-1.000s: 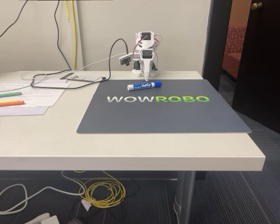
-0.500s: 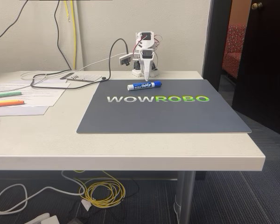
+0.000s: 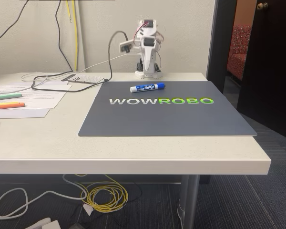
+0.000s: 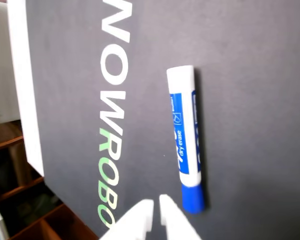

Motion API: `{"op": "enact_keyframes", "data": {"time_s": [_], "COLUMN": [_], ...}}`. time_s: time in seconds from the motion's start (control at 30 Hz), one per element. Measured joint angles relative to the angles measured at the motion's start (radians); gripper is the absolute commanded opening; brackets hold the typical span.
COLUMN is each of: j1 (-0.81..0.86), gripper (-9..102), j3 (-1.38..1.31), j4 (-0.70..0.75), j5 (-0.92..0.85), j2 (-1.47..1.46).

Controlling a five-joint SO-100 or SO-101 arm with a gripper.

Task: Pick up the blue marker.

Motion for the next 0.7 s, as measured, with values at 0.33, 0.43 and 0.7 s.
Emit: {"op": "enact_keyframes", "data": {"time_s": [0.33, 0.43, 0.7], "j1": [0.052, 0.058, 0.063], "gripper": [0, 0, 0], "j3": [-0.327, -0.333, -0.341], "j4": [0.054, 0.003, -0.115], "j5": [-0.080, -0.106, -0.147], "j2": [-0.457, -0.532, -0.782]}}
